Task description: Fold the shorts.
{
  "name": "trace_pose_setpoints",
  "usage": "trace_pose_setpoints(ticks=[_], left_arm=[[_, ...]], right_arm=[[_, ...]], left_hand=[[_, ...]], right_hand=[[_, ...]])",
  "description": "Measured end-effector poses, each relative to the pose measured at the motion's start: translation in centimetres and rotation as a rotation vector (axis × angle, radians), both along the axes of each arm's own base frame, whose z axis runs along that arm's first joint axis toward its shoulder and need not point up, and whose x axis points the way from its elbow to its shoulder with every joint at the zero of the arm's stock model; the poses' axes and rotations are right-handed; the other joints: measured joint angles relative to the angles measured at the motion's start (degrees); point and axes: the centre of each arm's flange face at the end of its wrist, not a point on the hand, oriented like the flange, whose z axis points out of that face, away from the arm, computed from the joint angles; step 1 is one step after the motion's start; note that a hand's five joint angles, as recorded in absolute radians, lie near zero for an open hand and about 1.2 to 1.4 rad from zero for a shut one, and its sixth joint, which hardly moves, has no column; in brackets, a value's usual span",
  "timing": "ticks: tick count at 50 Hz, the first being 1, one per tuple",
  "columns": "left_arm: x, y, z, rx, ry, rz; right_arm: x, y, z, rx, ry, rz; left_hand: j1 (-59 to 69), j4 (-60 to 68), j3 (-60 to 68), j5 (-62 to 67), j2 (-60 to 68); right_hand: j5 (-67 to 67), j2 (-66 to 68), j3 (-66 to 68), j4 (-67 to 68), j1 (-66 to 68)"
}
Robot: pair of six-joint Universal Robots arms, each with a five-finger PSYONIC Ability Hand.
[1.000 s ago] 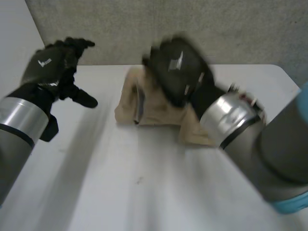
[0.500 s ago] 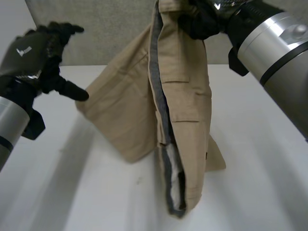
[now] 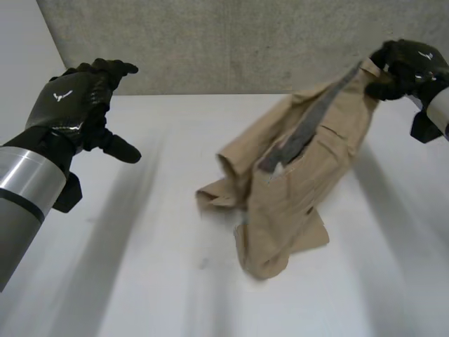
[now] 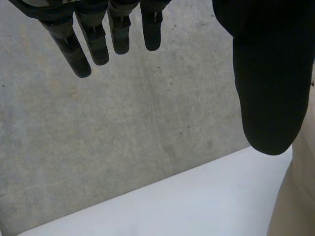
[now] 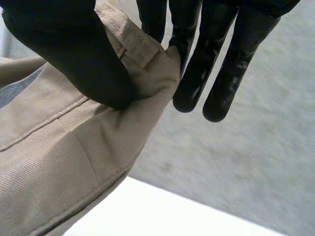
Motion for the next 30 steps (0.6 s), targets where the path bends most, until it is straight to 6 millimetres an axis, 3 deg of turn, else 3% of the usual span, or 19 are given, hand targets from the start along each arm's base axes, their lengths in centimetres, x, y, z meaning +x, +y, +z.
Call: trace_pose_setpoints(ticks=[1, 3, 4, 6, 10, 14, 19, 21, 25, 30], left_arm=[[-0.2, -0.2, -0.2, 0.005, -0.002, -0.003], [-0.3, -0.3, -0.4, 0.011, -0.004, -0.007], [-0.5, -0.3, -0.6, 0.015, -0.006, -0.011], [-0.9, -0.4, -1.0, 0.029, -0.011, -0.022], [-1.4, -0.3, -1.5, 0.043, -0.018, -0.039], [-1.7, -0.2, -1.7, 0.050, -0.022, -0.047], [-1.8, -0.1, -1.7, 0.052, -0.021, -0.049], [-1.8, 0.0, -1.7, 0.053, -0.020, -0.051], [-2.0, 0.6, -1.8, 0.063, -0.023, -0.065], [-2.5, 1.9, -2.6, 0.104, -0.038, -0.097]], right_arm=[[-1.2, -1.5, -1.0, 0.016, 0.005, -0.052], [-1.9, -2.3, -1.4, 0.022, 0.011, -0.085], [-2.2, -2.6, -1.5, 0.025, 0.016, -0.104], [-3.1, -3.1, -1.5, 0.024, 0.047, -0.158], [-3.4, -2.2, -0.5, 0.002, 0.118, -0.184], [-2.4, 0.4, 0.7, -0.038, 0.217, -0.149], [1.9, 6.6, 1.6, -0.124, 0.360, 0.041], [3.9, 9.8, 1.2, -0.162, 0.425, 0.144], [6.1, 14.2, -0.3, -0.200, 0.537, 0.267], [6.3, 16.7, -2.2, -0.180, 0.674, 0.277]], left_hand=[[0.00, 0.00, 0.00, 0.00, 0.00], [0.00, 0.00, 0.00, 0.00, 0.00], [0.00, 0.00, 0.00, 0.00, 0.00], [0.00, 0.00, 0.00, 0.00, 0.00], [0.00, 0.00, 0.00, 0.00, 0.00], [0.00, 0.00, 0.00, 0.00, 0.00], [0.00, 0.00, 0.00, 0.00, 0.00], [0.00, 0.00, 0.00, 0.00, 0.00], [0.00, 0.00, 0.00, 0.00, 0.00], [0.00, 0.00, 0.00, 0.00, 0.00]], right_hand=[[-8.38, -10.81, -10.00, -10.15, -6.65], [-8.38, -10.81, -10.00, -10.15, -6.65], [-25.79, -29.33, -29.19, -28.16, -24.34], [-48.20, -50.85, -50.67, -50.74, -40.56], [-52.29, -54.64, -55.53, -54.84, -42.61], [-52.49, -55.08, -56.05, -54.99, -42.77], [-52.49, -55.08, -56.05, -54.99, -42.78], [-52.49, -55.08, -56.05, -54.99, -42.78], [-52.49, -55.08, -56.05, -54.99, -42.78], [-52.49, -55.08, -56.05, -54.99, -42.78]])
